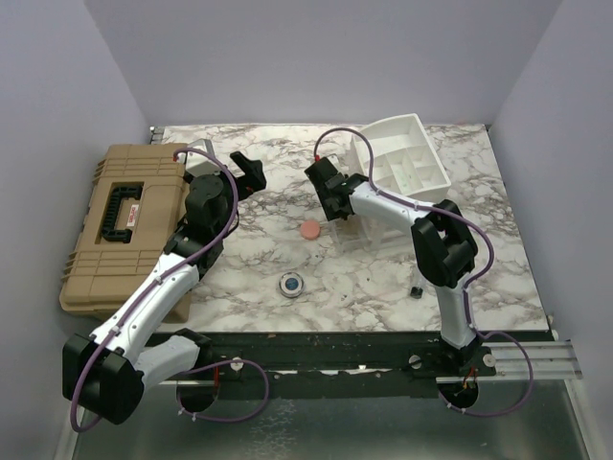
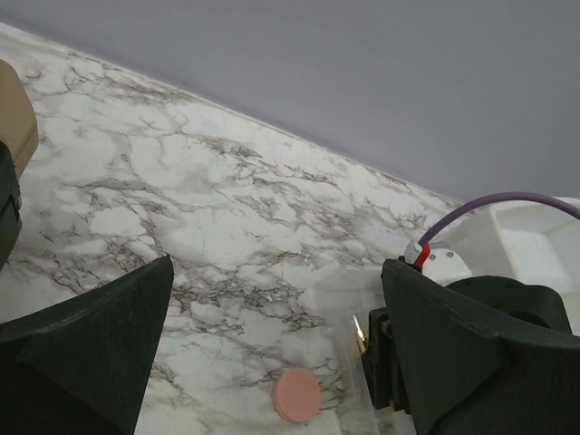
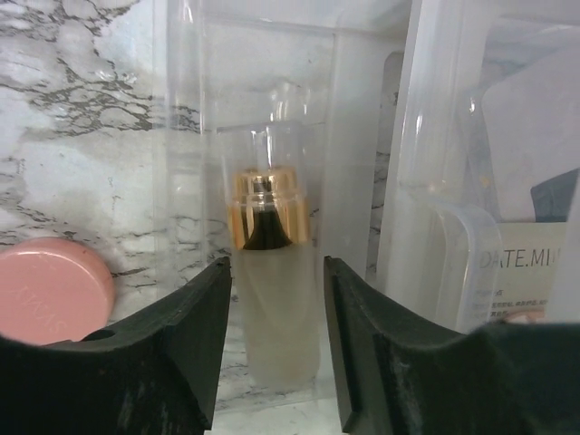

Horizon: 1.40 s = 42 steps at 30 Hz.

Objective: Organize the makeup
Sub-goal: Place the makeup in the drawer, then move the makeup to the center of the board.

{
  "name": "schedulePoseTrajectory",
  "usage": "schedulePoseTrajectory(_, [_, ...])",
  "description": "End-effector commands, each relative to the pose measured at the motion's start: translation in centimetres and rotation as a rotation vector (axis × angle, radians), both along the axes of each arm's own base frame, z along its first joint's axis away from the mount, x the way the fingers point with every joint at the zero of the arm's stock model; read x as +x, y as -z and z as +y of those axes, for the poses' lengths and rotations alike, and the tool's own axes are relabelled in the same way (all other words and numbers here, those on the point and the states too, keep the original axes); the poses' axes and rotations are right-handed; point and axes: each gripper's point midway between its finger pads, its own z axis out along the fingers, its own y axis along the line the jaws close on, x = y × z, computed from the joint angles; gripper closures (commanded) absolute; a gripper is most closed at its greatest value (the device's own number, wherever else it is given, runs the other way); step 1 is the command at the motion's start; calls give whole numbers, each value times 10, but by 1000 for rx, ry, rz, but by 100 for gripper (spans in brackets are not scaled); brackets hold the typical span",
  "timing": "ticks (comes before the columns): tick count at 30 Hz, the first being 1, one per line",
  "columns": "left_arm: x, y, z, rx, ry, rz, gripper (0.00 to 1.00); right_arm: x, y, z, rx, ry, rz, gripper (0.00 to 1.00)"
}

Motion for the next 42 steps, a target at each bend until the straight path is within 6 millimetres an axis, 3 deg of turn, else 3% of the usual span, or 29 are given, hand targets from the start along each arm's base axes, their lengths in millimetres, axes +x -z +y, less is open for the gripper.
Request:
schedulePoseTrajectory(1, [3, -14, -3, -27, 18, -33, 1, 3, -24, 9, 28, -34, -20, 46])
schedulePoseTrajectory(4, [3, -14, -4, -29, 20, -34, 1, 2, -31, 9, 30, -33, -25, 44])
schedulePoseTrajectory(7, [2, -12, -4, -31, 22, -31, 1, 2, -51, 2, 28, 3, -58, 44])
schedulePoseTrajectory(10, [3, -10, -5, -37, 24, -27, 1, -8, -72, 19, 129, -112, -51, 44])
schedulePoseTrajectory(14, [5, -7, -8, -42, 34, -21, 1, -34, -91, 40, 257, -228, -25, 43])
schedulePoseTrajectory(20, [7, -6, -9, -59, 30, -24, 1, -75, -91, 57, 380, -309, 23, 36])
schedulePoseTrajectory(25, [9, -7, -8, -71, 20, -33, 1, -133, -90, 97, 468, -530, 113, 32])
schedulePoseTrajectory(29, [9, -10, -3, -60, -5, -37, 1, -169, -67, 123, 514, -603, 202, 29])
schedulePoseTrajectory(33, [-3, -21, 28, -36, -138, -66, 1, -193, -37, 138, 472, -627, 271, 26])
schedulePoseTrajectory(38, [-17, -44, 39, -30, -161, -127, 1, -199, -4, 144, 350, -612, 301, 22])
schedulePoseTrajectory(42, [-22, -51, 46, -40, -186, -143, 1, -198, 15, 140, 286, -581, 325, 20])
